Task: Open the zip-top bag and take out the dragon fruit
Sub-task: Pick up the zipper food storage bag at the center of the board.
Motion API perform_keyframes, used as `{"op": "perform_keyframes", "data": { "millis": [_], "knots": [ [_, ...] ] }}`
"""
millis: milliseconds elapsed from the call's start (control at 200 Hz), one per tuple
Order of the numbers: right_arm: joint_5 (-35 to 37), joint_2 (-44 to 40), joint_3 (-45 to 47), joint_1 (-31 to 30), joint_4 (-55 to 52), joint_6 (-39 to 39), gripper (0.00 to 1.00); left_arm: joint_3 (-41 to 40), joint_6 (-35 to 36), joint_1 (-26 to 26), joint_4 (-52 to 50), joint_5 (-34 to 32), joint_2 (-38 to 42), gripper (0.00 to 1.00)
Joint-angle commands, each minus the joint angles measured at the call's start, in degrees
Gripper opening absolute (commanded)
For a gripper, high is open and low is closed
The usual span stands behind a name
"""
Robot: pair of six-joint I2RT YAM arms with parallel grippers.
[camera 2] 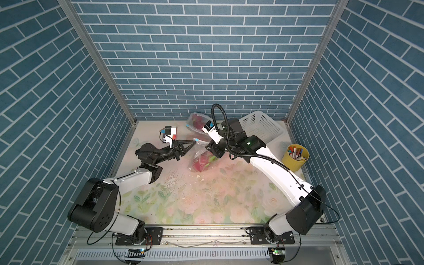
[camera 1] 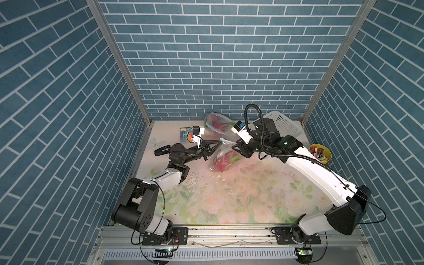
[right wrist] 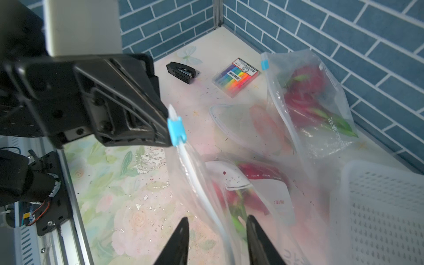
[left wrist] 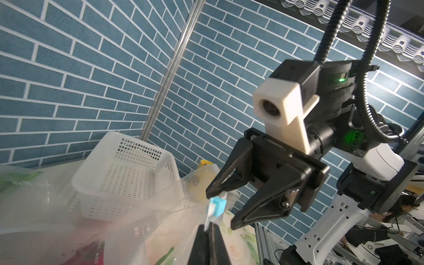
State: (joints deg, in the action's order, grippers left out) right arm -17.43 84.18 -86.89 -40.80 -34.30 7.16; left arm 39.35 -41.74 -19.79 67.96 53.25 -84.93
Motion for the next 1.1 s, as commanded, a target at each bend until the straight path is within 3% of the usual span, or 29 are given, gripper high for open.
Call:
{"op": "perform_keyframes", "data": {
  "millis": [0,330,680,835,1095],
  "knots": [
    [-5.3,2.0,-3.7,0.1,-1.7,2.5,0.42,1.8,3.0,-0.7,-1.8,0.7,0.7,0.0],
    [-10.9,5.9,-7.5,-0.1,-0.7,3.2,0.4,1.9,6.1,-1.4,-6.0,0.0,2.3,0.0],
    [-9.8,7.5,-7.7,-0.3,1.2,1.4,0.18,1.9,6.0,-1.7,-5.8,0.0,2.8,0.0],
    [-9.8,7.6,-7.5,-0.4,2.0,0.7,0.12,1.7,6.1,-1.8,-5.8,0.0,3.1,0.0],
    [-9.9,7.4,-7.4,-0.7,2.0,0.3,0.11,1.7,6.1,-2.0,-6.0,-0.2,2.9,0.0]
  ]
}}
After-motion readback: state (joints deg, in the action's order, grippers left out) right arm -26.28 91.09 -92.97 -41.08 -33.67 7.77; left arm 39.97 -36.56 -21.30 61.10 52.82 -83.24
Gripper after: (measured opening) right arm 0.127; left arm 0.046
